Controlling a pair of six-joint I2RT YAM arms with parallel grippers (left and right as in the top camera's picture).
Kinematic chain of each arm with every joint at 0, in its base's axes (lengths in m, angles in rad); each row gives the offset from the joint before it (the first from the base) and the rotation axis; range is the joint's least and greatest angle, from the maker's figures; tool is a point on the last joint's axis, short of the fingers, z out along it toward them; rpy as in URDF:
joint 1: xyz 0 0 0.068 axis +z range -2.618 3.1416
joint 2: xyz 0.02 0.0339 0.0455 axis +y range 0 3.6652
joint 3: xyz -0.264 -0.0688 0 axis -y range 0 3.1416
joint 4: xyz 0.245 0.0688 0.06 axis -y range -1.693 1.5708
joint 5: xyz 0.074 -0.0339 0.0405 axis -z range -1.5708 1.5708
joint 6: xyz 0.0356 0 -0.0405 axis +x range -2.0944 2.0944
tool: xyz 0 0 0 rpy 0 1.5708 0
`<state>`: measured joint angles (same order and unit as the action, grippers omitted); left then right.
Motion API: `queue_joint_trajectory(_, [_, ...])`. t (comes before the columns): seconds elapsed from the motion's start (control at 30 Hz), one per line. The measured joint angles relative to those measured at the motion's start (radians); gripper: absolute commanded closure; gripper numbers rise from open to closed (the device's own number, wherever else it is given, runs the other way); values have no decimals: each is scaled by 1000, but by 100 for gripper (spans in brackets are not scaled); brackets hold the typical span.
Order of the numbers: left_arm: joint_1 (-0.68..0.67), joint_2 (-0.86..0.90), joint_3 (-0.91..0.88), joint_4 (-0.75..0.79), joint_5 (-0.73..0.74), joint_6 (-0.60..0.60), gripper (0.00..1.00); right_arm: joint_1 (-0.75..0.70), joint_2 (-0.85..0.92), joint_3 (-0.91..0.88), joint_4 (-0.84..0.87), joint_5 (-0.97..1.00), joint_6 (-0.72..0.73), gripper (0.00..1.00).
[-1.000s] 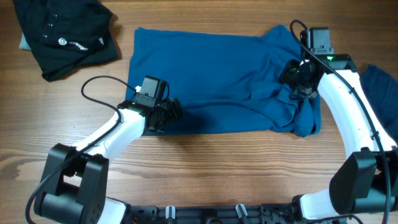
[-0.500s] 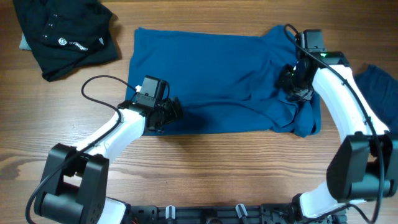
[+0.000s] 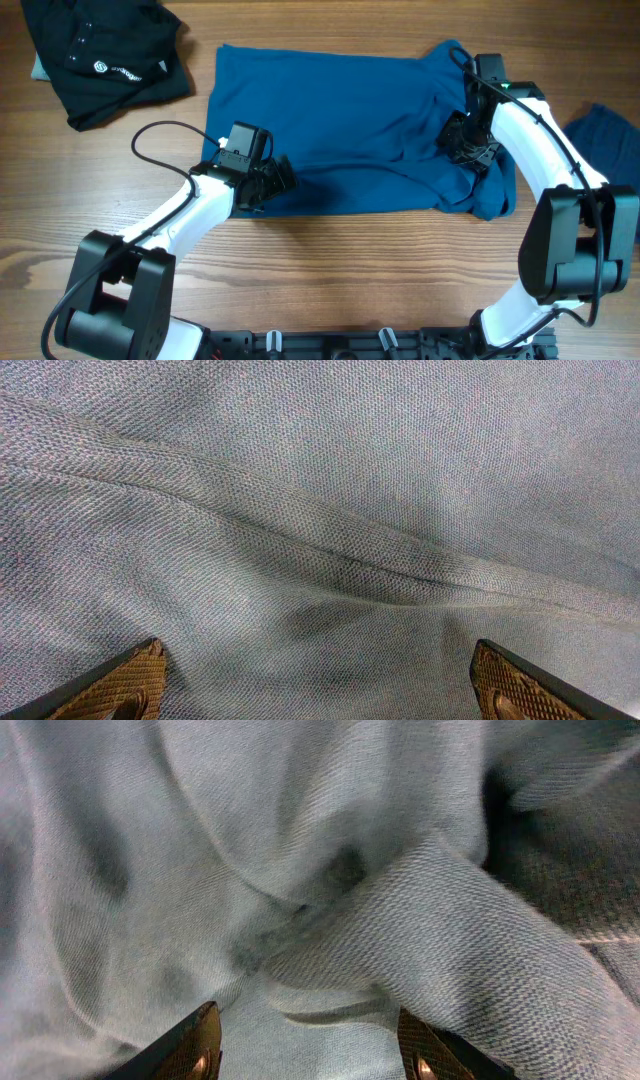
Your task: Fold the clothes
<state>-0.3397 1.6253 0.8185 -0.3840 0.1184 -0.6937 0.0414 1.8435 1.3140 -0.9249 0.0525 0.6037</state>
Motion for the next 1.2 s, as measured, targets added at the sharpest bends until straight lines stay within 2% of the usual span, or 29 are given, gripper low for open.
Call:
queue_joint_trajectory(0.57, [0,0,0,2,0,0,2,0,58,0,32,43,40,46])
queue_joint_trajectory(0.63, [0,0,0,2,0,0,2,0,73,0,33,46,40,50])
queue_joint_trajectory(0.83, [0,0,0,2,0,0,2,0,83,0,34,58,48,75])
queue_joint_trajectory(1.2, [0,0,0,3,0,0,1,0,72,0,4,72,54,84])
